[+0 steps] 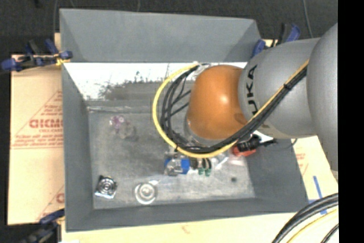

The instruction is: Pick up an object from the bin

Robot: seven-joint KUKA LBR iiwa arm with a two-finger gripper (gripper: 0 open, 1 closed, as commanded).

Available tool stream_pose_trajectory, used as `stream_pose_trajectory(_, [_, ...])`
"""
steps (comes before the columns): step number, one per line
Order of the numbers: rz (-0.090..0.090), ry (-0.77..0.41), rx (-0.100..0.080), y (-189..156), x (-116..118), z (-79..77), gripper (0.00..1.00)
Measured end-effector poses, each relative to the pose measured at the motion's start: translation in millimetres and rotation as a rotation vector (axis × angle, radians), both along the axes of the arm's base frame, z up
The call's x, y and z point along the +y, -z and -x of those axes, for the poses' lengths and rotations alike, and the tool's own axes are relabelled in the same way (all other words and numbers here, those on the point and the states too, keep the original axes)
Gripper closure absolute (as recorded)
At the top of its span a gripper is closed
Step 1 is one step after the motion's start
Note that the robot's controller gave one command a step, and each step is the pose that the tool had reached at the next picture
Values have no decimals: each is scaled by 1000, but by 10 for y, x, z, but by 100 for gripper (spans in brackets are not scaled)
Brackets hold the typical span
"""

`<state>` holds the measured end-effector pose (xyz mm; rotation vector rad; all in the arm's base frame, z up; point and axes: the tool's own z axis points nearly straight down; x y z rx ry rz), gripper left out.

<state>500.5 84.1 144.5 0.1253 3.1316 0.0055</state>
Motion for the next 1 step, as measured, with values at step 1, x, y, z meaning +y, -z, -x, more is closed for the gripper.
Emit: stream_pose_trajectory(1, [0,25,-4,-784,-59,-84,100])
